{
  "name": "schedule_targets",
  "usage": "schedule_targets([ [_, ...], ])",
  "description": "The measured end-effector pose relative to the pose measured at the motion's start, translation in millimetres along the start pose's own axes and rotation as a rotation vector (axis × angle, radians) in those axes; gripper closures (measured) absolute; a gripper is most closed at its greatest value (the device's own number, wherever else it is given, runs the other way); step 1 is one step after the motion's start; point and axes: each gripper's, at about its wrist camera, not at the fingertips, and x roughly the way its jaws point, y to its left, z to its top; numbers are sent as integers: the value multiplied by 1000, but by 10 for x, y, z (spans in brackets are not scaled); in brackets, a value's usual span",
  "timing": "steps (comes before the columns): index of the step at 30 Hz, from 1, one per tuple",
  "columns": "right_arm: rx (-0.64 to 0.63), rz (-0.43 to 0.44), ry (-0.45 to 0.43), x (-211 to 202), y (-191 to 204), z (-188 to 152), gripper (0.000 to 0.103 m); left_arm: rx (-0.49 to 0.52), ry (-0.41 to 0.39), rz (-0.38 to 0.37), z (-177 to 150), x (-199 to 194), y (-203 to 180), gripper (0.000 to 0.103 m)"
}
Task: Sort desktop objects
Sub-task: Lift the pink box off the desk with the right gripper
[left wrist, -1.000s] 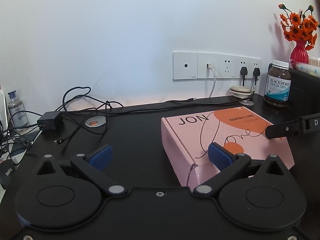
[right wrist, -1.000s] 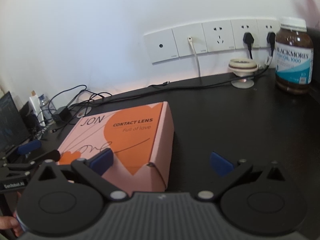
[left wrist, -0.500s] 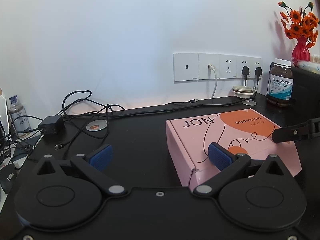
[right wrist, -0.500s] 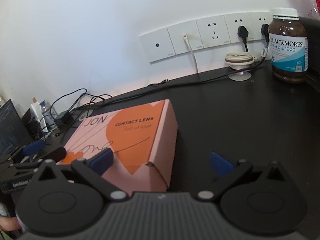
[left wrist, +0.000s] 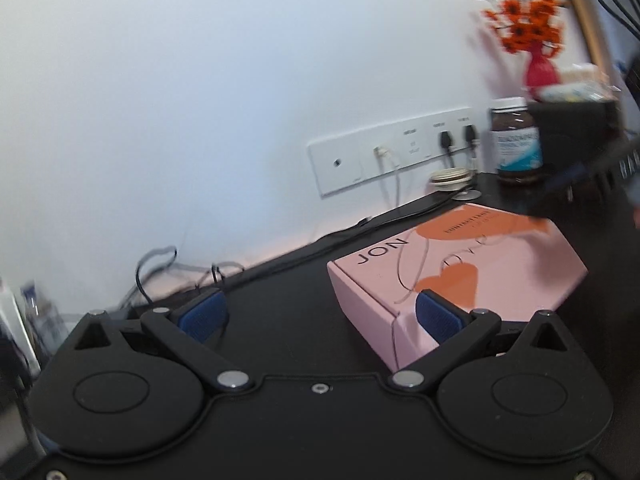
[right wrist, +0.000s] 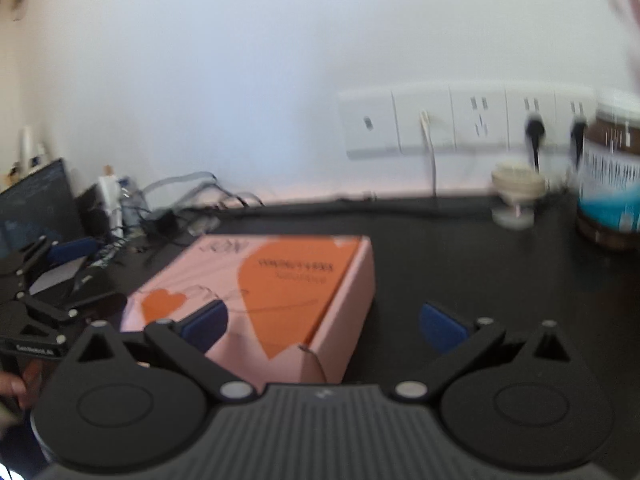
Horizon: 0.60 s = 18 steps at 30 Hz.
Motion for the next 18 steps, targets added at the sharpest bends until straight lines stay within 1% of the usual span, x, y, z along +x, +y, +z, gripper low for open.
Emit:
schedule_targets([
  [2, -46, 54, -39, -147, -45, -23, 1, 40, -5, -36, -39, -93, -22, 0],
  [5, -94, 83, -40, -276, -59, -87, 1, 103, 6, -100, -91, -143, -76, 0],
  [7, -117, 97, -41, -325, -62, -141, 1, 122, 16, -143, -116, -119, -103, 0],
  [8, -127, 105, -41, -337, -63, -164, 1, 114, 14, -157, -118, -101, -101, 0],
  [11, -135, 105, -44, -334, -68, -189, 1, 44, 1, -206, -74, -37, -27, 0],
  [14, -152, 129, -45, -294, -60, -185, 1, 14, -17, -237, -47, 53, 42, 0],
  [16, -199, 143, -47, -257, -25, -185, 1, 7, -30, -271, -37, 98, 72, 0],
  [18, -264, 139, -50, -220, 15, -193, 1, 19, -41, -315, -35, 131, 68, 1],
])
